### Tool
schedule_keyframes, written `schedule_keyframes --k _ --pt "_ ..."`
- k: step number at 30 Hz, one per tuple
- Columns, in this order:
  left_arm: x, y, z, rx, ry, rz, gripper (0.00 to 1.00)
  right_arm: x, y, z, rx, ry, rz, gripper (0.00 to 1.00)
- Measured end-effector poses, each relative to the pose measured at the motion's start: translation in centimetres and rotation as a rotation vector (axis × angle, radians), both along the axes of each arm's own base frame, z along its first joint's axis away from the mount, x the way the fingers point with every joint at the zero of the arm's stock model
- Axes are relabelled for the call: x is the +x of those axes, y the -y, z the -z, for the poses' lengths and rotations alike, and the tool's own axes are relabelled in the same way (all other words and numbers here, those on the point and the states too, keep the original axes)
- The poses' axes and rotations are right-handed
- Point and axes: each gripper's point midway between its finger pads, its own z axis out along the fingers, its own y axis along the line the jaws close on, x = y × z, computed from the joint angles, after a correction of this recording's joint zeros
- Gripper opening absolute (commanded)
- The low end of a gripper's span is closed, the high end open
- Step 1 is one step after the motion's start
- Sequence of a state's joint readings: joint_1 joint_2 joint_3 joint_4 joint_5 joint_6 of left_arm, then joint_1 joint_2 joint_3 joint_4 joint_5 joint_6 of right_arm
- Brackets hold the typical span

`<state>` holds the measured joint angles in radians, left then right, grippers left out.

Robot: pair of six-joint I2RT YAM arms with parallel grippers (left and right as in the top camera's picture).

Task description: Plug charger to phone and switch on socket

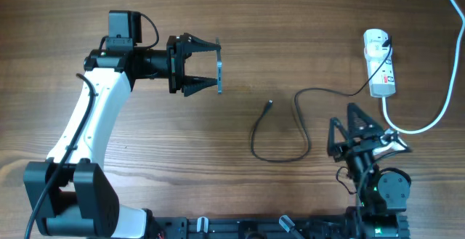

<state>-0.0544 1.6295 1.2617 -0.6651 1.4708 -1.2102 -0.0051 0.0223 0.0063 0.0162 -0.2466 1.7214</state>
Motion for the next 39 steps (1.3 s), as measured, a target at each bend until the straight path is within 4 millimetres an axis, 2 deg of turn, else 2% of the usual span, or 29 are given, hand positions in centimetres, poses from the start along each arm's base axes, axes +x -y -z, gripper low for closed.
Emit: schedule_keyframes --k 2,3,4,6,8,10,12,13,17,18,21,25,26,27,29,33,36,39 --pt "0.0 0.0 0.0 0.0 0.0 0.0 0.72 0.0 0.0 -1.3 0.123 0.025 -0.004 1.0" --pt "0.0 0.0 0.0 0.0 0.001 0.0 0.72 -0.2 -0.1 -3.0 0.112 0.098 -0.016 1.0" --pt "0.0 0.0 0.0 0.0 0.001 0.0 0.72 -0.9 -0.3 -6.1 0.072 0.237 -0.03 1.0" --pt "0.0 0.0 0.0 0.0 0.001 0.0 0.72 -1.9 -0.4 -9.0 0.001 0.383 -0.026 1.0" --pt "0.0 0.0 0.0 0.0 0.0 0.0 0.72 -2.4 -0.5 -10.3 -0.08 0.446 -0.014 1.0" --pt "0.0 0.0 0.0 0.0 0.0 0.0 0.72 -2.7 -0.8 -11.4 -0.239 0.487 0.0 1.0" --pt "0.0 0.0 0.0 0.001 0.001 0.0 0.71 -2.7 -1.1 -12.6 -0.414 0.448 0.002 1.0" --pt "0.0 0.0 0.0 0.0 0.0 0.0 0.71 -2.9 -1.2 -13.9 -0.518 0.438 0.005 1.0" --pt "0.0 0.0 0.0 0.0 0.0 0.0 0.71 -2.5 -1.4 -15.2 -0.838 0.246 -0.079 1.0" --pt "0.0 0.0 0.0 0.001 0.0 0.0 0.71 -2.0 -1.4 -15.1 -0.914 0.147 -0.141 1.0" --pt "0.0 0.0 0.0 0.0 0.002 0.0 0.71 -0.5 -1.4 -13.4 -1.06 -0.094 -0.332 1.0" --pt "0.0 0.0 0.0 0.001 0.002 0.0 0.71 1.3 -1.4 -10.1 -1.065 -0.293 -0.482 1.0" --pt "0.0 0.0 0.0 0.001 0.002 0.0 0.71 1.4 -1.5 -8.6 -1.046 -0.356 -0.526 1.0" --pt "0.0 0.0 0.0 0.0 0.002 0.0 0.71 1.6 -2.0 -7.7 -1.056 -0.357 -0.59 0.99" --pt "0.0 0.0 0.0 0.001 0.002 0.0 0.71 1.2 -2.9 -6.6 -1.08 -0.344 -0.702 0.91" --pt "0.0 0.0 0.0 0.0 0.003 0.0 0.71 -1.8 -3.2 -3.7 -1.099 -0.466 -0.91 0.91" --pt "0.0 0.0 0.0 0.001 0.003 -0.001 0.71 -3.0 -3.0 -3.1 -1.16 -0.54 -0.991 0.92" --pt "0.2 0.0 -0.1 0.0 0.03 -0.001 0.71 -3.6 -4.0 -3.9 -1.206 -0.574 -1.06 0.95"
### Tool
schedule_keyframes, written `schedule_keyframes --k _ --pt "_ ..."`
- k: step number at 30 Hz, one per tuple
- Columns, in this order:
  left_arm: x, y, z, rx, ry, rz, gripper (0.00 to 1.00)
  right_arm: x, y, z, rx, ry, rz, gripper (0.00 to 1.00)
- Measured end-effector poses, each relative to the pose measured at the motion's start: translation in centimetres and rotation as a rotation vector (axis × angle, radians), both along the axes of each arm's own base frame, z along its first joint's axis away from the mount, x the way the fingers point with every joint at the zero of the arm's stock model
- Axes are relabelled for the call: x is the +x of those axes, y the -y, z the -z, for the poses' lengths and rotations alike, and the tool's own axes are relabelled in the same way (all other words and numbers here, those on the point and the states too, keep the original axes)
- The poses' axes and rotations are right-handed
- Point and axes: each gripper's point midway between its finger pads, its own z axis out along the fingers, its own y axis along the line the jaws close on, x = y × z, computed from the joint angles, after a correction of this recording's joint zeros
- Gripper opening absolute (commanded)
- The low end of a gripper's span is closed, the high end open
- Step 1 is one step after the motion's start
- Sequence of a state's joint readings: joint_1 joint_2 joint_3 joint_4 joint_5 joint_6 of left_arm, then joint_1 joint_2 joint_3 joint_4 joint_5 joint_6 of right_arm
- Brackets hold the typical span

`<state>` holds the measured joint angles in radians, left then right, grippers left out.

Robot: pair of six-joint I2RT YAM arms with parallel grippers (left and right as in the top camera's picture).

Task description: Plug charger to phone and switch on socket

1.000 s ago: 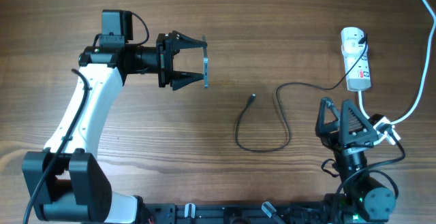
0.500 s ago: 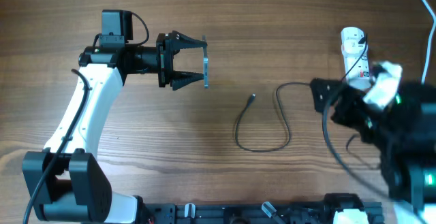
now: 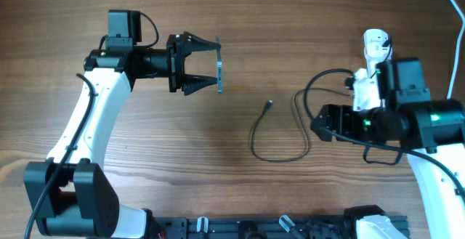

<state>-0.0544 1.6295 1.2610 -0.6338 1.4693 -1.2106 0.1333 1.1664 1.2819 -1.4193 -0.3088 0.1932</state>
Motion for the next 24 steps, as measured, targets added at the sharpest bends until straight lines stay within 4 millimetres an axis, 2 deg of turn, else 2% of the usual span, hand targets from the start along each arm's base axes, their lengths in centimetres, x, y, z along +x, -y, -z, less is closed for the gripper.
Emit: schedule_keyframes --k 7,12,14,19,24 --pt "0.0 0.0 0.0 0.002 0.002 -0.001 0.71 0.1 -3.0 -2.1 -0.066 0.038 -0.078 0.99" --pt "0.0 0.0 0.0 0.002 0.003 -0.001 0.71 0.4 -5.8 -4.9 -0.072 0.108 -0.141 1.0" --pt "0.0 0.0 0.0 0.002 0.003 -0.001 0.71 1.1 -5.2 -5.8 -0.105 0.149 -0.075 1.0" --pt "0.0 0.0 0.0 0.002 0.002 -0.001 0.71 4.0 -2.1 -6.4 -0.24 0.246 0.143 1.0" --pt "0.0 0.0 0.0 0.002 0.002 -0.001 0.7 5.4 -2.0 -6.4 -0.255 0.276 0.196 1.0"
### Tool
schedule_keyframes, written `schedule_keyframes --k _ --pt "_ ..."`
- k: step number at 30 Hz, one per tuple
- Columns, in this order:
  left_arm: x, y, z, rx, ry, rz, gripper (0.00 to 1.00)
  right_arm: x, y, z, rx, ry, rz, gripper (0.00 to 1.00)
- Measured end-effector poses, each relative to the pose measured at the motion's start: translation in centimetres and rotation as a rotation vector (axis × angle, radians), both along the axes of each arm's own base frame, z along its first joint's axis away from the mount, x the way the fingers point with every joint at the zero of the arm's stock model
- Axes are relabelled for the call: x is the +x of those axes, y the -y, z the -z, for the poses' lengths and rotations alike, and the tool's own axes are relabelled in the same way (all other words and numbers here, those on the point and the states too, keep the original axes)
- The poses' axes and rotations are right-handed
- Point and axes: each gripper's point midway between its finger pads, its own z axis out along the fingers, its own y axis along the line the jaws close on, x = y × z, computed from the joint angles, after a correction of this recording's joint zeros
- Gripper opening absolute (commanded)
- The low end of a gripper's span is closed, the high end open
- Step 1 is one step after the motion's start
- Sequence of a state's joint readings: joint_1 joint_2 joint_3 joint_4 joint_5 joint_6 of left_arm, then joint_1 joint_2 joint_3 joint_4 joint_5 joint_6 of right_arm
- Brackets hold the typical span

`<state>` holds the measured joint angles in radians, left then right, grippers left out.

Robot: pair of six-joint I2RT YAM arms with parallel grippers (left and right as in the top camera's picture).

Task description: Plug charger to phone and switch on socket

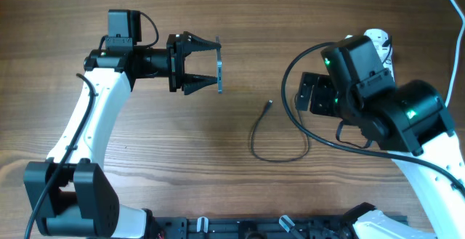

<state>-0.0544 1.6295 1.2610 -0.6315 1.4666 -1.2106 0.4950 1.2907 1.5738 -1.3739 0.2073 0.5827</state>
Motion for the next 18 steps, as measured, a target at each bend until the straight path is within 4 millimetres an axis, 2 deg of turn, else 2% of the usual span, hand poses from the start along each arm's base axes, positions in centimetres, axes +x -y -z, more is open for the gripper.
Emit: schedule_keyframes --k 11,15,16,18 --pt "0.0 0.0 0.0 0.0 0.0 0.0 0.7 0.5 -0.3 0.8 -0.009 -0.028 0.002 1.0" --pt "0.0 0.0 0.0 0.0 0.001 0.0 0.7 0.3 -2.1 0.8 0.075 -0.048 -0.051 1.0" --pt "0.0 0.0 0.0 0.0 0.0 0.0 0.7 0.2 -3.7 0.6 0.136 -0.051 -0.117 1.0" --pt "0.0 0.0 0.0 0.0 0.0 0.0 0.7 0.1 -5.2 0.2 0.194 -0.05 -0.19 1.0"
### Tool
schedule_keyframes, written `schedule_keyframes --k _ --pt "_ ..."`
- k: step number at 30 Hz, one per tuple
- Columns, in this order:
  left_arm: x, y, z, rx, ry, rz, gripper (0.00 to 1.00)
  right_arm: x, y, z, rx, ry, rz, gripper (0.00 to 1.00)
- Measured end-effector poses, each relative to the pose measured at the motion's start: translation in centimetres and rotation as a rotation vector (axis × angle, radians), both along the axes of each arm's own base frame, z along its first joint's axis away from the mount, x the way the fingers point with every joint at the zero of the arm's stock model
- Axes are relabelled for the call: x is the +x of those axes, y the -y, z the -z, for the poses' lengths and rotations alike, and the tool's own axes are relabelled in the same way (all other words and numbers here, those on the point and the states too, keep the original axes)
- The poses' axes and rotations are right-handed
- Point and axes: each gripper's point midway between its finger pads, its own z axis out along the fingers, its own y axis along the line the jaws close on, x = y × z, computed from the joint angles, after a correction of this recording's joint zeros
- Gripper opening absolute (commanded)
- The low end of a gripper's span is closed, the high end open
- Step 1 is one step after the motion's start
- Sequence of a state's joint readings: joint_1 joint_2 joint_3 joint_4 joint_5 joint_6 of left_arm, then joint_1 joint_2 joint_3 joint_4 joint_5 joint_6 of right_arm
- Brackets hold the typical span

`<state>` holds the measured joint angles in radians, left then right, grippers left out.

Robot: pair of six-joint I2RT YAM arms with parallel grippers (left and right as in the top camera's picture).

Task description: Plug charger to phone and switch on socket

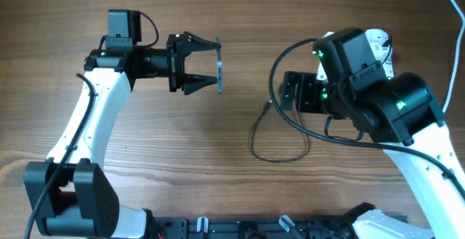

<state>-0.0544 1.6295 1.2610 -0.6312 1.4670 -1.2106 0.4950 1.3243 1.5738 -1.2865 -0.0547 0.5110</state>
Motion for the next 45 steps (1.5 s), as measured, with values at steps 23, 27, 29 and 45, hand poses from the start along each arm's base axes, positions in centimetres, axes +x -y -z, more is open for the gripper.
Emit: schedule_keyframes --k 23,27,29,45 --pt "0.8 -0.2 1.2 0.069 0.003 -0.045 0.7 -1.3 -13.0 -3.1 0.015 0.129 -0.21 0.94" --pt "1.1 -0.3 1.8 0.108 0.001 -0.069 0.7 0.4 -13.4 -2.2 -0.062 0.196 -0.108 0.87" --pt "1.2 -0.3 2.0 0.118 -0.002 -0.075 0.7 1.5 -13.7 -2.3 -0.059 0.233 -0.07 0.77" --pt "1.2 -0.3 2.0 0.114 -0.002 -0.072 0.7 4.9 -15.2 -0.1 -0.131 0.298 -0.001 0.55"
